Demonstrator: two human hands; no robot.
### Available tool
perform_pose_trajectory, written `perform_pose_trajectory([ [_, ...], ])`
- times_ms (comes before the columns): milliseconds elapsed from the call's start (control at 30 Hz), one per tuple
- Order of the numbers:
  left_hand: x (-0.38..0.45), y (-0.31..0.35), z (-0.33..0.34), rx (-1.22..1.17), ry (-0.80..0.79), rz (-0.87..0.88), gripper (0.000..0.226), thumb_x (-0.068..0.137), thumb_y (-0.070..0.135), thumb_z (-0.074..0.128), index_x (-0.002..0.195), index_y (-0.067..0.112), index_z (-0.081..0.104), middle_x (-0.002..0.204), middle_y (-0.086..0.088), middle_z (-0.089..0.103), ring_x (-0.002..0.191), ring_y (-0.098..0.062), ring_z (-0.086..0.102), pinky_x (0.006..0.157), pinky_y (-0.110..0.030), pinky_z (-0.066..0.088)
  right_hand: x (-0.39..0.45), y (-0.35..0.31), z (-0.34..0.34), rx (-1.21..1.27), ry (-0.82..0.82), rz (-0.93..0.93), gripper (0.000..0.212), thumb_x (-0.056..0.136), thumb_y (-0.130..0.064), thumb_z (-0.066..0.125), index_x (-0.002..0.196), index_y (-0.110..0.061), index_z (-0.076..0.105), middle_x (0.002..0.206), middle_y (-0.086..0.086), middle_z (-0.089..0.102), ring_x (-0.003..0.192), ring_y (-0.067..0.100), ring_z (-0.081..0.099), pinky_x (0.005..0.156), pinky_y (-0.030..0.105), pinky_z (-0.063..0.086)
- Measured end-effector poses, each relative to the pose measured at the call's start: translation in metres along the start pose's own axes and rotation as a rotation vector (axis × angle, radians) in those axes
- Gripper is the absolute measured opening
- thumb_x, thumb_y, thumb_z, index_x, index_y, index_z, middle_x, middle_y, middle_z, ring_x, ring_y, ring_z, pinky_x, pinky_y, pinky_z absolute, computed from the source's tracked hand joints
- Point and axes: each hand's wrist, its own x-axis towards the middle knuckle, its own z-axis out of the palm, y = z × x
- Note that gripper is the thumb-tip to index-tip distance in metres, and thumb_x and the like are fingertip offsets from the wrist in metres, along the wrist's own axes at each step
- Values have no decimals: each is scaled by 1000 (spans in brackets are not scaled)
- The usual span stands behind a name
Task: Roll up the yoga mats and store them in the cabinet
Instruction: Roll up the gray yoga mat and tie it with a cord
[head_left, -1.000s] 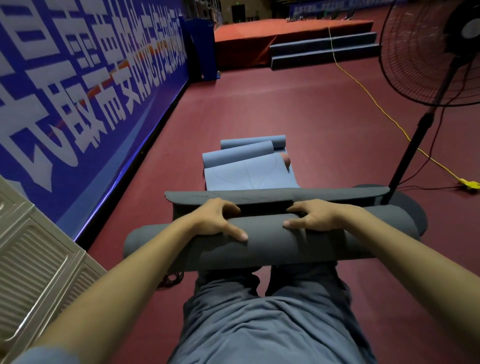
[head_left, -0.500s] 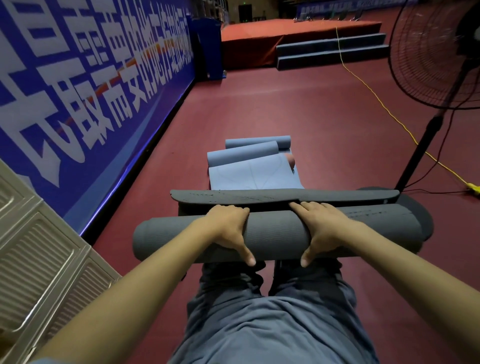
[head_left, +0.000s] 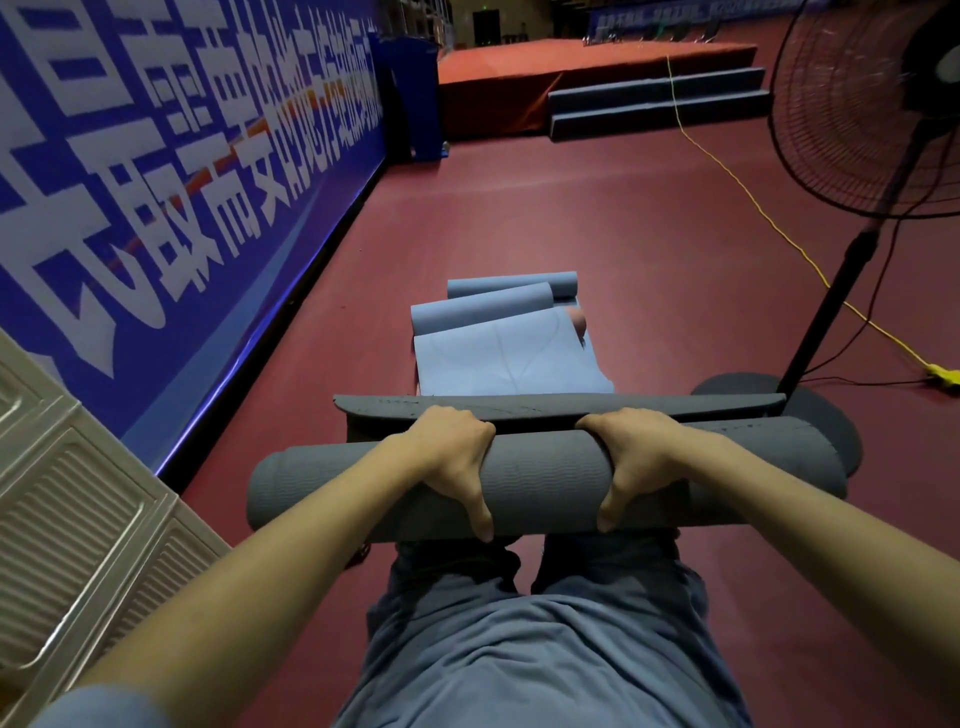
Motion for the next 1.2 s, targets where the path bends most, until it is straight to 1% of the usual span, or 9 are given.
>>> perform_pose_trajectory([
  [233,-11,10,-6,-146,-167,22,95,26,86,82,101,33,62,93,13,67,83,-12,64,80,-37,59,-8,-7,-9,155,-237,12,112,45,-54,98,141,-37,44,131,-12,56,115,16,57,98,35,51],
  [367,-18,15,2,-219,-226,35,93,29,82,86,106,35,64,97,15,69,88,-11,65,83,-36,59,-14,-7,-3,143,-347,13,111,41,-57,96,137,-41,44,130,-15,55,117,14,57,102,38,51],
  [533,-12,-1,15,-385,-177,-15,101,28,78,89,118,41,62,106,21,68,95,-7,65,89,-37,58,-17,-3,2,236,-169,-11,110,44,-60,94,140,-38,46,130,-16,56,118,12,56,102,34,49],
  [733,-3,-30,14,-550,14,-15,120,38,75,91,145,33,55,138,20,61,121,-3,59,107,-34,48,-20,3,-1,253,24,11,95,74,-54,82,154,-23,41,148,-3,53,128,18,54,107,34,45],
  [833,0,-38,12,-593,119,-9,105,47,73,89,139,32,61,134,15,66,121,-4,61,108,-35,48,-18,-1,-3,216,29,24,90,84,-63,71,155,-19,38,152,1,49,134,22,50,111,38,41],
  [933,0,-39,14,-567,166,8,77,66,66,86,133,35,67,127,13,71,115,-7,64,102,-37,51,-15,-5,-1,98,19,31,117,61,-91,66,150,-21,39,147,0,51,131,24,50,112,42,39],
  [1033,-2,-36,12,-455,138,-3,66,79,66,75,138,39,63,132,9,69,116,-16,63,97,-40,51,-9,-7,6,-5,32,50,138,40,-92,73,151,-20,33,148,0,47,135,25,45,115,42,35],
  [1100,-3,-33,6,-388,77,-21,71,82,69,71,145,39,57,137,7,66,121,-19,61,98,-39,50,-6,-8,11,-36,51,50,141,36,-85,81,150,-21,31,148,0,44,135,25,43,116,41,33],
  [1200,-4,-17,-4,-230,-46,-49,105,62,84,74,149,30,50,138,6,62,121,-22,60,97,-40,50,-1,-7,19,-88,97,19,145,36,-79,86,154,-24,23,149,0,41,136,25,39,118,41,30],
])
